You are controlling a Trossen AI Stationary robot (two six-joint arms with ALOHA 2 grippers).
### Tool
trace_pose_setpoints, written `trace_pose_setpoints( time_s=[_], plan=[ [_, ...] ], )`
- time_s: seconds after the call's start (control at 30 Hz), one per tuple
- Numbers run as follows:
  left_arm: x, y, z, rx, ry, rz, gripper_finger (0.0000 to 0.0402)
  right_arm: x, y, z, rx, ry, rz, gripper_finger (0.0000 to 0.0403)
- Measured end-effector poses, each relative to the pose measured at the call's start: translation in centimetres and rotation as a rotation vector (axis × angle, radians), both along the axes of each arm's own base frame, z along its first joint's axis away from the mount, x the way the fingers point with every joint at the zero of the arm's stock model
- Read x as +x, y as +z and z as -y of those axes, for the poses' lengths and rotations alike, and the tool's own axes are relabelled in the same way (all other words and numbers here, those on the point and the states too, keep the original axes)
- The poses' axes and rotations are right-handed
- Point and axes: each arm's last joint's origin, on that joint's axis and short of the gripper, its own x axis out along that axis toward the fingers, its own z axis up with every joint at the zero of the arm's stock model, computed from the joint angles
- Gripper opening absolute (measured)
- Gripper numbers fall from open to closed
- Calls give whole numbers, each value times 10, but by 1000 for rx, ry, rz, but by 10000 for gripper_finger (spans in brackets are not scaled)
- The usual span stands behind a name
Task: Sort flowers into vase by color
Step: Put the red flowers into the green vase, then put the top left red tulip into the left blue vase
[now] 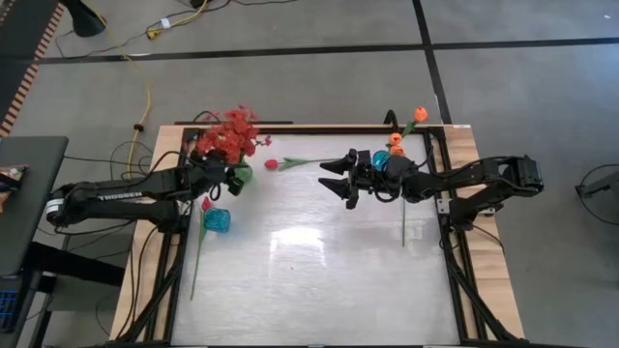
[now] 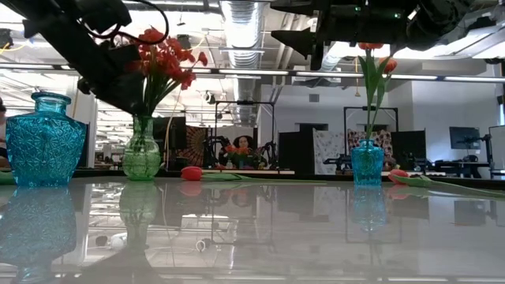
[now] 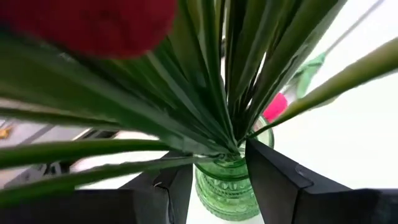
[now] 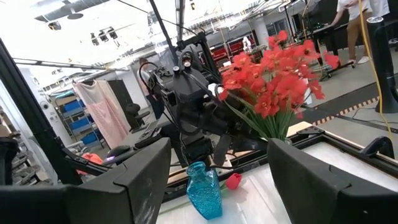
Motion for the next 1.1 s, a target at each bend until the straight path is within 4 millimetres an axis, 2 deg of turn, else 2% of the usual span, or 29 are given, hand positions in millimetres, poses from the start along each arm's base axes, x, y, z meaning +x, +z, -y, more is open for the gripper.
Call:
trace_pose_setpoints(
  time_s=[0.2, 0.4, 0.83, 1.1],
  plan=[
    [-8, 5, 4, 14, -86, -17, 138, 0, 0, 0, 0, 0, -4, 295],
    [-18, 7, 6, -9, -35, 14, 138, 0, 0, 0, 0, 1, -5, 295],
    [-14, 15, 0, 20, 1, 128, 138, 0, -1, -2, 1, 8, -5, 295],
    [-16, 16, 4, -59, -97, 169, 138, 2, -6, -6, 8, 24, -64, 295]
  ],
)
